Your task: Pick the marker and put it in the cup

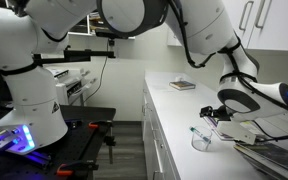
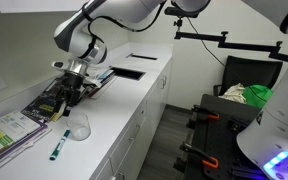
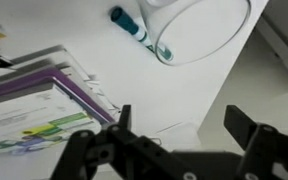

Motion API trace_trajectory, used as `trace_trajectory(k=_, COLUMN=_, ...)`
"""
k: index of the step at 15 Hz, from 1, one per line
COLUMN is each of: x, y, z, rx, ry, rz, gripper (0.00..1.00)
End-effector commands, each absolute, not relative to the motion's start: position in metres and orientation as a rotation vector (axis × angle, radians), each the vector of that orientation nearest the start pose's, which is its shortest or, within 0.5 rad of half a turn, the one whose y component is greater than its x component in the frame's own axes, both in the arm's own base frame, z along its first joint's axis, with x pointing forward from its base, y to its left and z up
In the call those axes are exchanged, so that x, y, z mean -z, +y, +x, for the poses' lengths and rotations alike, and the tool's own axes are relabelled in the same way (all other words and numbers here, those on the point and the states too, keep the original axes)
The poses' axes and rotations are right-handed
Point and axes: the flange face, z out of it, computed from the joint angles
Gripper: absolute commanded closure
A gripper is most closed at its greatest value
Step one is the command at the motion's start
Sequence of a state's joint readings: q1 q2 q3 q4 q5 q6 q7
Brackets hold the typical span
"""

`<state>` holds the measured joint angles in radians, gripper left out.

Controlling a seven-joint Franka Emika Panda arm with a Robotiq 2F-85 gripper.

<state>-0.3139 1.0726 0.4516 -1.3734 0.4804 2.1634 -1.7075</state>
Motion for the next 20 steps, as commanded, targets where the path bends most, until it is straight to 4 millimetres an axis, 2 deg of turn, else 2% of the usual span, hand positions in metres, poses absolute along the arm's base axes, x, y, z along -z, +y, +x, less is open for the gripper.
trace_trajectory(k=1, x=-0.115, y=0.09, z=0.695, rx=0.454, ry=-1.706, rz=-1.855, gripper=0.0)
trace_trajectory(k=5, x=-0.112, y=0.153, z=0.686, rx=0.344, ry=-1.919, rz=-1.773, gripper=0.0)
trace_trajectory(k=8, x=-0.101, y=0.182, z=0.683, rx=0.247, ry=-2.091, rz=-1.742, gripper=0.0)
trace_trajectory(k=12, x=-0.081, y=0.19, z=0.681, rx=0.159, ry=-2.329, rz=-1.756, gripper=0.0)
trace_trajectory(k=16, x=-0.061, y=0.194, z=0.685, rx=0.188, ry=-2.427, rz=-1.815, gripper=0.0)
trace_trajectory(k=20, x=-0.044, y=0.205, z=0.681, rx=0.136, ry=-2.472, rz=-1.794, gripper=0.03)
